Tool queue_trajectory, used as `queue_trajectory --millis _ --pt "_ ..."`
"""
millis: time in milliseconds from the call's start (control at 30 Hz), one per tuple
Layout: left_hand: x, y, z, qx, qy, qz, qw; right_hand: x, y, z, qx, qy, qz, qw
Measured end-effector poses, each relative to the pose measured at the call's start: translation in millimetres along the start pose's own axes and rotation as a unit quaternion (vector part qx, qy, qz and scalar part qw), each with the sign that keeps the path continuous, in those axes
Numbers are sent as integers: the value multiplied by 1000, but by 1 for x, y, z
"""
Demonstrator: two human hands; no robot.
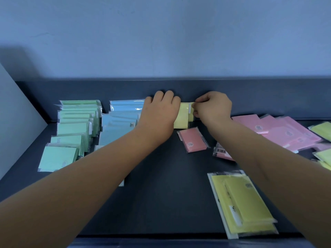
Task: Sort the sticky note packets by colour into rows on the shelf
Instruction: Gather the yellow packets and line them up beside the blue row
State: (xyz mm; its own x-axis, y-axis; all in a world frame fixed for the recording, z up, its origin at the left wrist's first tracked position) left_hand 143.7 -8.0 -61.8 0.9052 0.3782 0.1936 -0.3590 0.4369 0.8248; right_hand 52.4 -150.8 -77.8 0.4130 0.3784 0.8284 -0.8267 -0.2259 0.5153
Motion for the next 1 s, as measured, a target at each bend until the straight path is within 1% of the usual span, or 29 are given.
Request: queue_trajectory --millis 100,200,433,600,667,833,900,1000 --pt "0 2 0 2 -2 -2 1000 3 5 -2 -10 -14 -56 998" --pt "-1 5 -1 5 -2 -7 1000 11 16 -9 -13 11 -105 994" --pt "2 19 1 -16 33 -41 998 31 54 -35 6 71 -148 986" --pt "0 26 -2 -1 63 -46 997 29 74 -53 35 108 -178 977" --pt "-6 33 -2 -1 63 -42 997 26 85 -58 45 119 -185 974" --pt "-33 57 3 -1 69 -44 997 15 130 -74 74 186 -230 952" --pt "-58 63 5 12 85 -55 995 4 150 -79 75 203 -244 945" --pt "-113 67 11 51 100 -72 991 -18 178 -80 74 207 -248 943"
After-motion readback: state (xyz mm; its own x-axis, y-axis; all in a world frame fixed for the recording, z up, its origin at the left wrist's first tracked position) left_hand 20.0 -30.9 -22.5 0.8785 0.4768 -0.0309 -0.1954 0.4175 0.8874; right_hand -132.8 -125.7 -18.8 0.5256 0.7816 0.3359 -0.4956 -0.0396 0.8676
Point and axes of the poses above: each hand's wrist, its own z-axis towards the middle knuckle, its own y-axis out of the back of the hand, x = y × z, the point moved 7 cm from there along z, towards the middle knuckle, and after that the axes turned 3 degrees about -z, right-handed, at the moved point
